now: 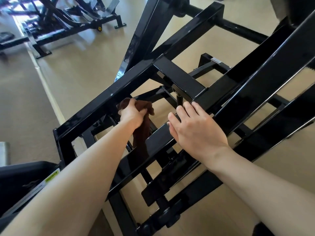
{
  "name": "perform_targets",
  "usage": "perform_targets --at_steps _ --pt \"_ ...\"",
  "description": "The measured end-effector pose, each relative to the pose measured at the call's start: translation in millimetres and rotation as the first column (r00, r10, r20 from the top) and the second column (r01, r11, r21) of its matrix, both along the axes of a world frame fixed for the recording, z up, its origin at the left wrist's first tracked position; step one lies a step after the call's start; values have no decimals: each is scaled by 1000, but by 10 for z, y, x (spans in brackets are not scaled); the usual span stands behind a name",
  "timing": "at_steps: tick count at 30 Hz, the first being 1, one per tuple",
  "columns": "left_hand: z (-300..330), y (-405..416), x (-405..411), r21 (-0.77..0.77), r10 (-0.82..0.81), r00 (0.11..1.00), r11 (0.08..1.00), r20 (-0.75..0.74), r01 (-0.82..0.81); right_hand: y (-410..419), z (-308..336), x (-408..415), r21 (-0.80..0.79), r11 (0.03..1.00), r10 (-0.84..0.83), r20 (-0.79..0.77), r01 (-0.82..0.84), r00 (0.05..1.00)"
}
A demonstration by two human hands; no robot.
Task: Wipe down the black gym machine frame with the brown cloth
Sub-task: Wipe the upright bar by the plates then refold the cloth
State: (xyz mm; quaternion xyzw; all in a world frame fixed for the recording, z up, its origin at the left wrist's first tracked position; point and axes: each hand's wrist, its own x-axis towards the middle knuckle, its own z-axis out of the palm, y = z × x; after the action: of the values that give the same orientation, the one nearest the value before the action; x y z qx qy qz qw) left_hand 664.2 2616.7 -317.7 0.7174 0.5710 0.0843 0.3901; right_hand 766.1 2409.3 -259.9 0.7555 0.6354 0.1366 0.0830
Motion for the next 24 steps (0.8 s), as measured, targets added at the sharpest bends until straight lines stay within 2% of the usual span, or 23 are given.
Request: perform_targets --at_steps 2,5,7,10,12,14,16,19,20,22,24 --pt "45 -80 -96 -101 -85 996 991 15 86 -4 5 -12 3 1000 4 -13 -4 1000" --pt "148 -300 -231 -356 -250 967 901 40 247 -7 20 -21 12 1000 -3 -10 3 1000" --pt "160 -403 -252 -385 -323 946 873 8 301 -13 29 -33 23 1000 1 -5 -1 1000" --pt "136 -438 -207 -393 -264 964 885 18 250 -10 22 -38 29 1000 -4 -9 5 1000" --pt "101 -404 -187 -306 -203 979 931 14 198 -3 20 -35 25 1000 -6 -13 6 1000" --pt "55 -288 -159 -111 -120 993 987 -4 119 -7 21 -34 27 1000 -3 -12 3 1000" --pt "76 -153 -99 33 -58 997 998 -46 60 -12 11 -23 25 1000 1 -12 -1 1000" --pt "245 -104 -16 106 -203 955 967 -217 230 -13 11 -5 16 1000 13 -23 -13 1000" --pt "324 -115 0 143 -271 938 941 -218 305 -12 7 -1 17 1000 17 -19 -17 1000" --pt "534 -151 28 259 -379 921 884 -88 389 -12 10 -2 12 999 35 -5 -35 999" --pt "788 -214 123 410 -409 910 843 65 349 -15 19 0 4 999 48 -12 -48 999"
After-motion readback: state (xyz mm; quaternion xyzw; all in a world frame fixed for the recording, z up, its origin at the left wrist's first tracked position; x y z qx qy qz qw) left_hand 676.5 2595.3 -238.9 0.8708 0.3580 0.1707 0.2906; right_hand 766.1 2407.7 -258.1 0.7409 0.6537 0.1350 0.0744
